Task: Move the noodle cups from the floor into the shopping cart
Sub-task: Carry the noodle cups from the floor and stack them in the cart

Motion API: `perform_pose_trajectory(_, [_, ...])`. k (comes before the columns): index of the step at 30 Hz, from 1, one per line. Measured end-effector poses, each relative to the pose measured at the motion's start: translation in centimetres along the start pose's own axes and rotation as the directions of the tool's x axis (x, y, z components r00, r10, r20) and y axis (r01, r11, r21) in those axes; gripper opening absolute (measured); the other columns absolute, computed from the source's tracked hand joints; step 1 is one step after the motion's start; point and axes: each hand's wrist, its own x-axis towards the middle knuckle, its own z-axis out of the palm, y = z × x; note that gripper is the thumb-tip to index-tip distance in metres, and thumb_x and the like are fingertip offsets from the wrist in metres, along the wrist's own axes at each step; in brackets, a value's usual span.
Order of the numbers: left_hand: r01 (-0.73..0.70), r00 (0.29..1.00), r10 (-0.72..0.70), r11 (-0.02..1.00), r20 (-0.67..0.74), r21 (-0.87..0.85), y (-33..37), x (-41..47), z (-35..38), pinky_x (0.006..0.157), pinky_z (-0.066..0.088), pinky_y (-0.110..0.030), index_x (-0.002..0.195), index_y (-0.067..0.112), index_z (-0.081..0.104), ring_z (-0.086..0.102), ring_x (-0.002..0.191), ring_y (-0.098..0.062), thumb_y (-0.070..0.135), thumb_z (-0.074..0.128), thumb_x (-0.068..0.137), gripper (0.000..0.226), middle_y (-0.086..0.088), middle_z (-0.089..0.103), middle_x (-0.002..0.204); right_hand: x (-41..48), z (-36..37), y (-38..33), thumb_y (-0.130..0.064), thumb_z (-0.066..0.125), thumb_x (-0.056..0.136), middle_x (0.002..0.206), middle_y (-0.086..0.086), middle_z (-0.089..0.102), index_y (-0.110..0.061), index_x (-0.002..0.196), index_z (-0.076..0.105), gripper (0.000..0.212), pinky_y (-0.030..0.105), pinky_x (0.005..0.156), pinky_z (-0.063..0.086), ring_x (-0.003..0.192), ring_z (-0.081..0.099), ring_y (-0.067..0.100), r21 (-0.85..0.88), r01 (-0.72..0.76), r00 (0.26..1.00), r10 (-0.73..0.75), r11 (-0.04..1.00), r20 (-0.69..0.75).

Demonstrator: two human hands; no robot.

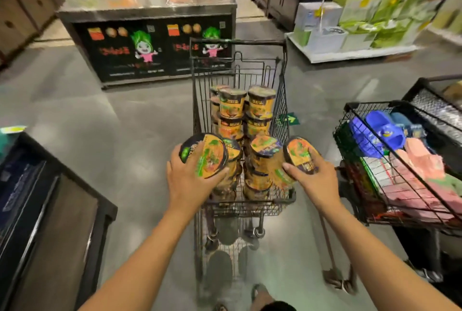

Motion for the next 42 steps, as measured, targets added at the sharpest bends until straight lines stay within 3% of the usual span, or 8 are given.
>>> perform_pose_trajectory(3, [-0.024,0.996,0.025,1.000,0.089,-0.015,0.1,3.8,0.5,0.105,0.040,-0.045,0.136,0.035,0.051,0.041,0.125,-0.031,0.083,0.057,0.059,0.092,-0.009,0.041,0.137,3.4,0.7,-2.7,-0.090,0.068,0.044,0.117,-0.002,0.060,-0.045,0.133,0.048,0.102,0.039,0.096,0.051,0.107,0.060,0.013,-0.070,0.039,0.998,-0.035,0.997,0.051])
perform_pose_trajectory(8, [-0.004,0.978,0.000,1.000,0.209,0.020,0.3,8.5,2.3,0.110,0.031,-0.041,0.139,0.036,0.046,0.030,0.134,-0.027,0.073,0.069,0.065,0.087,-0.005,0.032,0.147,8.0,1.7,-6.1,-0.085,0.067,0.045,0.118,0.006,0.053,-0.042,0.135,0.048,0.101,0.040,0.100,0.047,0.114,0.052,0.025,-0.253,0.115,0.989,-0.087,0.961,0.120])
perform_pose_trajectory(13, [-0.006,0.971,-0.008,0.998,0.238,0.058,0.3,11.4,5.0,0.109,0.033,-0.041,0.139,0.034,0.047,0.032,0.133,-0.028,0.074,0.069,0.063,0.090,-0.007,0.034,0.147,11.5,3.1,-7.6,-0.073,0.075,0.055,0.125,0.012,0.044,-0.037,0.141,0.041,0.100,0.040,0.101,0.042,0.120,0.047,0.032,-0.305,0.102,0.979,-0.041,0.947,0.199])
perform_pose_trajectory(23, [-0.059,0.938,-0.035,0.965,0.346,0.257,-0.5,13.7,9.5,0.108,0.035,-0.042,0.144,0.034,0.040,0.031,0.131,-0.032,0.090,0.050,0.060,0.102,-0.010,0.026,0.151,14.7,6.7,-6.5,-0.082,0.067,0.055,0.133,0.012,0.037,-0.035,0.147,0.031,0.109,0.040,0.101,0.043,0.124,0.043,0.032,-0.440,0.106,0.949,0.041,0.892,0.312])
perform_pose_trajectory(32, [-0.092,0.937,-0.028,0.942,0.349,0.324,0.1,13.4,9.6,0.112,0.026,-0.045,0.147,0.038,0.034,0.022,0.140,-0.033,0.096,0.019,0.062,0.103,-0.013,0.017,0.158,14.2,7.2,-6.1,-0.089,0.059,0.053,0.137,0.012,0.031,-0.035,0.150,0.027,0.115,0.043,0.104,0.040,0.131,0.036,0.034,-0.503,0.103,0.963,0.041,0.858,0.267])
perform_pose_trajectory(42, [-0.095,0.923,-0.054,0.927,0.381,0.363,0.6,14.0,9.6,0.115,0.023,-0.047,0.149,0.034,0.031,0.016,0.143,-0.033,0.087,0.026,0.075,0.091,-0.014,0.013,0.159,14.2,7.2,-5.8,-0.089,0.058,0.057,0.146,0.016,0.026,-0.038,0.150,0.025,0.111,0.046,0.108,0.036,0.135,0.031,0.036,-0.531,0.134,0.966,0.010,0.837,0.259])
